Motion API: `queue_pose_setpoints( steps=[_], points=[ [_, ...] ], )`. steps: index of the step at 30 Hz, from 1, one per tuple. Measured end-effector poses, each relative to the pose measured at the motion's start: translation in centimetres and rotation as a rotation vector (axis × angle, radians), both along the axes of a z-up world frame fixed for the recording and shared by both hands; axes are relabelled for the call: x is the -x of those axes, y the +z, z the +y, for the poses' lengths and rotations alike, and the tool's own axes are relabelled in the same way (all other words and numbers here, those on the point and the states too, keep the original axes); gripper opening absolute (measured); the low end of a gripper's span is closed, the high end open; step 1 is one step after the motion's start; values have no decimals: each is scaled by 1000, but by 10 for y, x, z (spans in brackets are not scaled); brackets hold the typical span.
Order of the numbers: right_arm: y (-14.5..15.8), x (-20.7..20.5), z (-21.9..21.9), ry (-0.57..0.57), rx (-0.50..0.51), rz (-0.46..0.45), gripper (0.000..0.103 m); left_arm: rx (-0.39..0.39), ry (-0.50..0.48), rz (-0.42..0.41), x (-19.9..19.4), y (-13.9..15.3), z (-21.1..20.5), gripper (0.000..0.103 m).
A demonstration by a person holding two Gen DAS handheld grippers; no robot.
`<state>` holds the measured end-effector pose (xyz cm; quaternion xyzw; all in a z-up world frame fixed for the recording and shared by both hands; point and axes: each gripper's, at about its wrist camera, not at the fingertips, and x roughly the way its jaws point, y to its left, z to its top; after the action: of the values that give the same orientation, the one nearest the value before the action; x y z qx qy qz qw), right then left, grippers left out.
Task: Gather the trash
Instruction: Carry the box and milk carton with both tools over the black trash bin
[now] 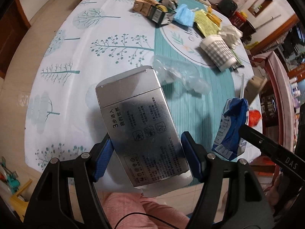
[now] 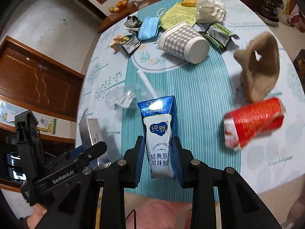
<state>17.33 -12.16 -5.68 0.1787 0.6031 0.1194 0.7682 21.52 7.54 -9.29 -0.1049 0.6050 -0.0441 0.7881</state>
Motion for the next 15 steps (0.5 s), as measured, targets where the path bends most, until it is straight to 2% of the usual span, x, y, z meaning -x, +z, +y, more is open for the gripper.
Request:
queue_pose_setpoints(
  steps=[6, 15],
  points=[
    [16, 47, -9, 33, -34, -4, 28, -13, -59, -19, 40, 16, -16, 67],
    [30, 130, -28, 102, -31, -29, 28, -30, -89, -37, 127, 25, -49, 67]
  ],
)
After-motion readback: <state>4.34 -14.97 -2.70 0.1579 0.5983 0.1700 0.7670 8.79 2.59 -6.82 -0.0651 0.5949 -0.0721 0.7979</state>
